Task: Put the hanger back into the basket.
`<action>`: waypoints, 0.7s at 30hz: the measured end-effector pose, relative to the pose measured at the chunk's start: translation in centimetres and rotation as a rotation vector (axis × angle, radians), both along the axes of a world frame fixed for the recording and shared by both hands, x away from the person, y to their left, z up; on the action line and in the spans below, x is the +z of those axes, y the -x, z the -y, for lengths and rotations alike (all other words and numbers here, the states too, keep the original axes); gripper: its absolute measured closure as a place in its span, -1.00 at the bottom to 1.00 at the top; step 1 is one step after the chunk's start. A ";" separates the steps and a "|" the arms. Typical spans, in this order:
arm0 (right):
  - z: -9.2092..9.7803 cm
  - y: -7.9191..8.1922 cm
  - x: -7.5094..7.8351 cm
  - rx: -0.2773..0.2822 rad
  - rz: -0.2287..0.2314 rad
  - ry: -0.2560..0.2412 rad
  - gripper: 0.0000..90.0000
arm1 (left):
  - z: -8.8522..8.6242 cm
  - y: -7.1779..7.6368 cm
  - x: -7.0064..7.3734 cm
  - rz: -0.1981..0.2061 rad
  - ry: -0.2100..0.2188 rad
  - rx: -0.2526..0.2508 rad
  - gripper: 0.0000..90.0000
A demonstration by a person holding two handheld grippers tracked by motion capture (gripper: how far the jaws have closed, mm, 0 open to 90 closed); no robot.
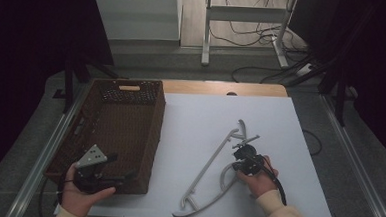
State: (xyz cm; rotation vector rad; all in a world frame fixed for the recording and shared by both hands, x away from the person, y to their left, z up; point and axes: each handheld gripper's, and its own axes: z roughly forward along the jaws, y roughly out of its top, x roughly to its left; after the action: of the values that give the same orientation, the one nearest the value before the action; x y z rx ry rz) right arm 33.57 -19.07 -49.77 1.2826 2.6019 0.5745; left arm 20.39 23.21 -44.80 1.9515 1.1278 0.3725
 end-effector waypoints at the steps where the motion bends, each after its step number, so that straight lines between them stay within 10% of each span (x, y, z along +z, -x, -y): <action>1: 0.1 0.1 -0.1 0.005 -0.004 0.002 1.00 | 0.0 0.0 0.0 0.000 0.000 0.000 -0.62; 12: -3.8 2.9 0.7 0.276 -0.005 -0.111 1.00 | 0.1 0.0 0.0 -0.001 -0.003 -0.002 -0.62; 21: -8.6 4.9 -0.6 0.389 -0.077 -0.062 1.00 | -0.2 0.0 0.0 -0.001 -0.001 0.002 -0.62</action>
State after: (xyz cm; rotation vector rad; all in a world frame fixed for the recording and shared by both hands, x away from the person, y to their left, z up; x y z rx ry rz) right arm 28.72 -10.47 -50.40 0.8268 2.9401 0.6814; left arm 20.39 23.37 -44.84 1.9515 1.1303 0.3727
